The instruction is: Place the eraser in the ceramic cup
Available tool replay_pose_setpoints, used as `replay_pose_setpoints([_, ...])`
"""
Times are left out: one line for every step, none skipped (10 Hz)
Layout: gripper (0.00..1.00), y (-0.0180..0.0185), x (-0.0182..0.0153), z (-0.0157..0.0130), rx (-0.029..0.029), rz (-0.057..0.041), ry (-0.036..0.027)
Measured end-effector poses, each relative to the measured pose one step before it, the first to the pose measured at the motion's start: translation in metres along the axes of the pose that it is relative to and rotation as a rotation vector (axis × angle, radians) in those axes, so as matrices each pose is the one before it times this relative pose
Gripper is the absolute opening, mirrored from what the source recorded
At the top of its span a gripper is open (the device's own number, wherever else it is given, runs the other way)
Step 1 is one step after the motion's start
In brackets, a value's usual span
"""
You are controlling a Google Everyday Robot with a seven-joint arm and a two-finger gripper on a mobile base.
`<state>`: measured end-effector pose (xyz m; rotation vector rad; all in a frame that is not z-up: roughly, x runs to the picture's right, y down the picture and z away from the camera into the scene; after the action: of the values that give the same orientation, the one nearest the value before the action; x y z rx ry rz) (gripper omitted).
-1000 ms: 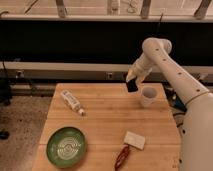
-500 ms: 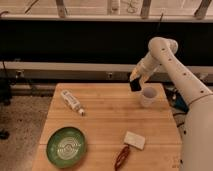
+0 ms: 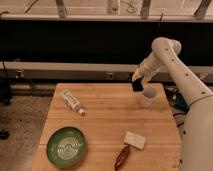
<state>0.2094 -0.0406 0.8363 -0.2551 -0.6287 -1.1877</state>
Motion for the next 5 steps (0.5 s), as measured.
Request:
replay_pose_setpoints([0.00, 0.01065, -0.00036, -0.00274, -0.00520, 0.01854, -0.00268])
replay_pose_setpoints([0.00, 0.00708, -0.00085, -0.00170, -0.00224, 0.01460, 0.00040])
replay_pose_setpoints([0.00, 0.00598, -0.00139, -0.00161, -0.00366, 0.01600, 0.00141])
replay_pose_setpoints([0.00, 0.00590, -0.00163, -0.00228, -0.00345, 0.01621, 0.00429])
replay_pose_setpoints([0.00, 0.00380, -0.00148, -0.00104, -0.00265, 0.00886, 0.00207])
